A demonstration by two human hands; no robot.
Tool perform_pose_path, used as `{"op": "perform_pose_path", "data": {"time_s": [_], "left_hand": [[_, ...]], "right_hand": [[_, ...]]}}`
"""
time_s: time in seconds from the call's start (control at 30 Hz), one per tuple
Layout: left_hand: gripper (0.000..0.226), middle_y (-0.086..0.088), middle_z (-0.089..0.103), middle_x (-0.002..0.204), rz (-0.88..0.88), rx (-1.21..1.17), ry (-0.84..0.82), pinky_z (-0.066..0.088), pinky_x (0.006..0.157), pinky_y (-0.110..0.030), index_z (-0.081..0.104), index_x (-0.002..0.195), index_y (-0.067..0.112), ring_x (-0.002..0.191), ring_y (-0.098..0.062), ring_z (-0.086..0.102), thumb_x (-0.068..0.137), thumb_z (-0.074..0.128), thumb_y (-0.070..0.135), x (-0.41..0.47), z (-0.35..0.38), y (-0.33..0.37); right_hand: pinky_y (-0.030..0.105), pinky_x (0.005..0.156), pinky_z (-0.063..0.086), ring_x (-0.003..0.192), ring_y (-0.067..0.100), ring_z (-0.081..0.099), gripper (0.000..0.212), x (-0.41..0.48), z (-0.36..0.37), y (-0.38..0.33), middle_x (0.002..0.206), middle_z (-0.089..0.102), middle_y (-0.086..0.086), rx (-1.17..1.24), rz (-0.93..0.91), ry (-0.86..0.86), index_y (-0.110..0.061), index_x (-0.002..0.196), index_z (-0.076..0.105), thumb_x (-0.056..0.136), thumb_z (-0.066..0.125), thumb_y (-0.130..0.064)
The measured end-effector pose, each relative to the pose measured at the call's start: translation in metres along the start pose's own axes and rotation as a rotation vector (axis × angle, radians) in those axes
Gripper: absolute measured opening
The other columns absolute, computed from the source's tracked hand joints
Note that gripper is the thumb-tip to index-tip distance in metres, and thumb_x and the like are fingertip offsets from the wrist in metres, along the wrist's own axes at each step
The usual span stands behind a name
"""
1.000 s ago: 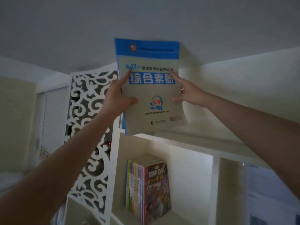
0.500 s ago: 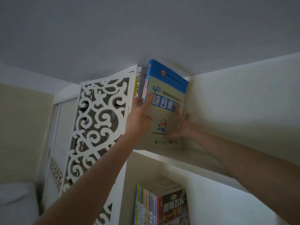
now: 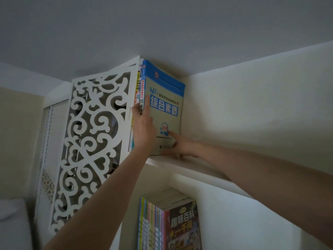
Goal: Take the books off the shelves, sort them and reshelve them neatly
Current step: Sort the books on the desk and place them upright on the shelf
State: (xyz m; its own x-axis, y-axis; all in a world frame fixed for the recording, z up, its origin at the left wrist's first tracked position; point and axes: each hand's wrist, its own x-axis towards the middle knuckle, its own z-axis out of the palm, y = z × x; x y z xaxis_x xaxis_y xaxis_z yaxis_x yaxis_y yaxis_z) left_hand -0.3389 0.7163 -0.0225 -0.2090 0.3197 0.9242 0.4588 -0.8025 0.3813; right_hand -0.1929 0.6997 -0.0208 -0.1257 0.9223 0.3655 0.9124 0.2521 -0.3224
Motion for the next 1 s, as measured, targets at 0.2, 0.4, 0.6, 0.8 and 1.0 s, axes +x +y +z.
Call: {"op": "perform_pose_path", "data": {"time_s": [0.2,0.4,0.6,0.8,1.0], "left_hand": [[0.069,-0.016,0.009,0.149,0.134,0.125,-0.051,0.022,0.115,-0.035,0.010,0.151,0.016,0.136,-0.013,0.014,0.092,0.044,0.003,0.001,0.002,-0.008],[0.080,-0.012,-0.035,0.149,0.242,0.562,-0.371,-0.012,0.113,-0.052,0.001,0.151,0.026,0.138,-0.027,-0.032,0.090,0.052,0.042,-0.030,-0.020,-0.028],[0.092,-0.010,-0.038,0.148,0.222,0.661,-0.482,-0.004,0.111,-0.060,-0.007,0.149,0.030,0.139,-0.026,-0.031,0.085,0.057,0.029,-0.027,-0.026,-0.040],[0.096,-0.008,-0.042,0.146,0.162,0.676,-0.528,-0.006,0.110,-0.063,-0.014,0.147,0.035,0.137,-0.026,-0.034,0.085,0.059,0.025,-0.025,-0.029,-0.036],[0.089,-0.012,-0.037,0.148,0.095,0.507,-0.472,-0.010,0.113,-0.056,-0.009,0.149,0.033,0.137,-0.030,-0.034,0.088,0.056,0.042,-0.056,-0.026,0.011]], "right_hand": [[0.010,0.085,0.043,0.120,0.011,0.041,0.089,0.001,0.002,0.006,0.158,0.019,0.001,0.006,0.002,-0.219,-0.024,0.149,-0.018,0.096,0.054,-0.029],[0.037,0.112,0.034,0.140,0.022,0.030,0.108,-0.003,-0.002,-0.002,0.159,0.016,0.003,0.111,0.001,-0.148,-0.027,0.145,-0.025,0.088,0.066,-0.032],[0.028,0.116,0.023,0.143,0.018,0.026,0.114,-0.015,-0.014,-0.008,0.157,0.022,0.003,0.115,0.055,-0.119,-0.022,0.145,-0.030,0.086,0.067,-0.035],[0.032,0.115,0.026,0.143,0.022,0.026,0.118,-0.039,-0.029,-0.016,0.157,0.023,0.006,0.131,0.031,-0.082,-0.027,0.146,-0.028,0.083,0.073,-0.026],[0.006,0.086,0.035,0.138,0.018,0.034,0.113,-0.095,-0.044,-0.036,0.153,0.031,0.005,0.280,-0.041,0.082,-0.026,0.150,-0.018,0.084,0.073,-0.013]]}}
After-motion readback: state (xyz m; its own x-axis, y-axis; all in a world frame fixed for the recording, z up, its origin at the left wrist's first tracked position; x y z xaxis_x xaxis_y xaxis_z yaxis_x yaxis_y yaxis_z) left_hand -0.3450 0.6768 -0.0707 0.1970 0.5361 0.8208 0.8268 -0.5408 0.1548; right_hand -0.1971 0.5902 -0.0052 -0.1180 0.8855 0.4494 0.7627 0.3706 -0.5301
